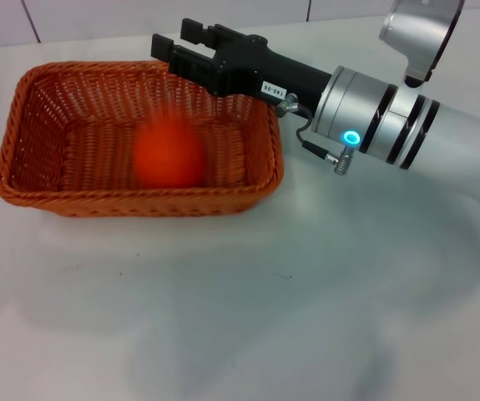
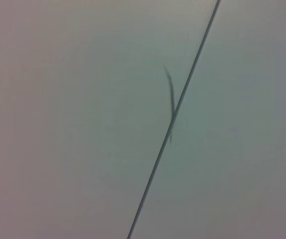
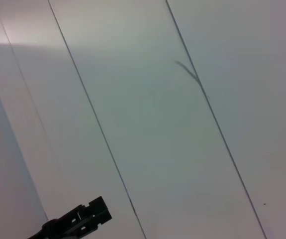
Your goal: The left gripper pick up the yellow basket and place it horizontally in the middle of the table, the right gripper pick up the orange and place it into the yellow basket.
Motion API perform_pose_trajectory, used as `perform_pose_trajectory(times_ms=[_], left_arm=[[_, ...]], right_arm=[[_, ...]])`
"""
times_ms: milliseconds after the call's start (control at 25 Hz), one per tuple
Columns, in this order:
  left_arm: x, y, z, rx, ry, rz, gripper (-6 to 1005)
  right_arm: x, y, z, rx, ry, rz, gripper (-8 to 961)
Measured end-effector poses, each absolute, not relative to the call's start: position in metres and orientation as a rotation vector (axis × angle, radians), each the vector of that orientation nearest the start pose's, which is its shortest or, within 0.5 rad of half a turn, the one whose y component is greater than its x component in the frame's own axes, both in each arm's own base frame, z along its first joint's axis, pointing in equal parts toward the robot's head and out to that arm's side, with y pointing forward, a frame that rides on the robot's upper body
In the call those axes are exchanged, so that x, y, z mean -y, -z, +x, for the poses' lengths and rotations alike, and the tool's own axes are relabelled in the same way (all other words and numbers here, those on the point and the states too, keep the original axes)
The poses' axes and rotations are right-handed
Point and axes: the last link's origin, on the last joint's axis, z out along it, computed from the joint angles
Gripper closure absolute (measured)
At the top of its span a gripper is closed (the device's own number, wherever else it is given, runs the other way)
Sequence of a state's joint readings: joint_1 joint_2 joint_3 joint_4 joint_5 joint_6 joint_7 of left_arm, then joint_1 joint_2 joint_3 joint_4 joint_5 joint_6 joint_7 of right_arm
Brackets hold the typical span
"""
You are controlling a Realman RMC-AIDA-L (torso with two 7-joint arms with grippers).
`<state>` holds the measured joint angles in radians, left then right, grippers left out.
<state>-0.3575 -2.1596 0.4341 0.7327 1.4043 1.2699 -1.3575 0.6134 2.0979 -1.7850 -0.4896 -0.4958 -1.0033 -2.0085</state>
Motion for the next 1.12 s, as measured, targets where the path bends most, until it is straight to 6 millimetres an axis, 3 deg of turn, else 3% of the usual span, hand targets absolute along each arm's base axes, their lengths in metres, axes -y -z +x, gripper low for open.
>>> perform_pose_trajectory(times_ms=[280, 480, 560, 800, 1120], left_arm=[[-0.335, -0.095, -0.322, 0.803, 1.107, -1.683, 91], [-0.335, -0.094, -0.323, 0.805, 1.098, -1.68, 91], [-0.335, -0.094, -0.324, 0.805, 1.093, -1.678, 91], [-0.335, -0.095, -0.329, 0.795, 1.054, -1.661, 91], [-0.334, -0.096, -0.344, 0.778, 0.935, -1.612, 92]], right_arm=[[-0.373, 0.078, 0.162, 2.078, 0.497, -0.69, 222], [-0.379, 0.06, 0.172, 2.039, 0.695, -0.542, 18], [-0.38, 0.045, 0.177, 1.992, 0.854, -0.401, 18], [-0.381, 0.016, 0.2, 1.872, 1.122, -0.296, 18], [-0.355, -0.031, 0.278, 1.597, 1.495, -0.422, 18]])
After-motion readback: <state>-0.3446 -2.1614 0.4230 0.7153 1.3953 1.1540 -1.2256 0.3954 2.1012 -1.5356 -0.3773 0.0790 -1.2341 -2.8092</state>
